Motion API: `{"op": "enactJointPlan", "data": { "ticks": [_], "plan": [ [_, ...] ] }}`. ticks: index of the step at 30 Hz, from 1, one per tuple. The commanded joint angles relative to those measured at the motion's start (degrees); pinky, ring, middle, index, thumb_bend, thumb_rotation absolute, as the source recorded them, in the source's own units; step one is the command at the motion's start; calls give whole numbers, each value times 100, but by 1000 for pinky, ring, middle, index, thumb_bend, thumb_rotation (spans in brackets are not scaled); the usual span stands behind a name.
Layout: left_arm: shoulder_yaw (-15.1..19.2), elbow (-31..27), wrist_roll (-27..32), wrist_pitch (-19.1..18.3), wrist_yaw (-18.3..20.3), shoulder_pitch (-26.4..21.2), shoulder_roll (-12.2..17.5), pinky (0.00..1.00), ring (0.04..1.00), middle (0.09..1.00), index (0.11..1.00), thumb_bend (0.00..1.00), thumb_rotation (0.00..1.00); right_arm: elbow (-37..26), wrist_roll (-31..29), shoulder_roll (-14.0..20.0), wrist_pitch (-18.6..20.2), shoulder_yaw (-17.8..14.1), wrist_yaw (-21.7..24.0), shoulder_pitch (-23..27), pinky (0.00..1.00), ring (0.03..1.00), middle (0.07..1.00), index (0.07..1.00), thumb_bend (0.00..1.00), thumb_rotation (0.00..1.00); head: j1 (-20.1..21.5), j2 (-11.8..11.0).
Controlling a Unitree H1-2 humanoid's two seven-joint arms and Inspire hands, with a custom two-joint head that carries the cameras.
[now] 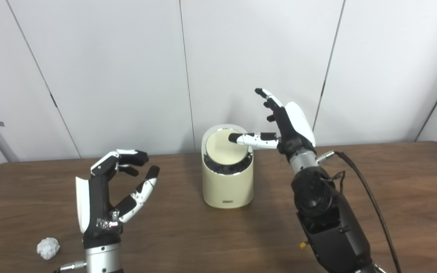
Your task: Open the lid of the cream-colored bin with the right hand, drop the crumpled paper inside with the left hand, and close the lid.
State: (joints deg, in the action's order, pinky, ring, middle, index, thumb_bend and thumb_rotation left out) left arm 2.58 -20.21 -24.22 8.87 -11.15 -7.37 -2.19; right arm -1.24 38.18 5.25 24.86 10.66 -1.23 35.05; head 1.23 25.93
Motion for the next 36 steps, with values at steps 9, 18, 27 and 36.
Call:
{"op": "enactJointPlan", "data": {
  "ticks": [9, 18, 27, 36],
  "plan": [
    [-25, -230, -59, -27, -69, -205, -68, 436, 547, 586, 493, 480, 77, 188, 189, -3, -5, 79, -177, 145, 751, 898, 933, 909, 992, 394, -18, 49],
    [-42, -280, -69, -78, -63, -221, -97, 440, 548, 586, 493, 479, 76, 292, 265, 136, -95, 181, -262, 43, 830, 912, 940, 905, 1000, 309, -41, 84],
    [-80, -350, -94, -151, -42, -230, -166, 444, 551, 587, 493, 480, 77, 380, 619, 260, 85, 414, -238, -24, 870, 934, 940, 911, 995, 314, -58, 106],
    [-114, -328, -120, -159, -75, -253, -212, 441, 551, 587, 493, 480, 76, 426, 597, 112, 112, 403, -303, 45, 880, 932, 949, 918, 973, 362, -73, 91]
  ]
}}
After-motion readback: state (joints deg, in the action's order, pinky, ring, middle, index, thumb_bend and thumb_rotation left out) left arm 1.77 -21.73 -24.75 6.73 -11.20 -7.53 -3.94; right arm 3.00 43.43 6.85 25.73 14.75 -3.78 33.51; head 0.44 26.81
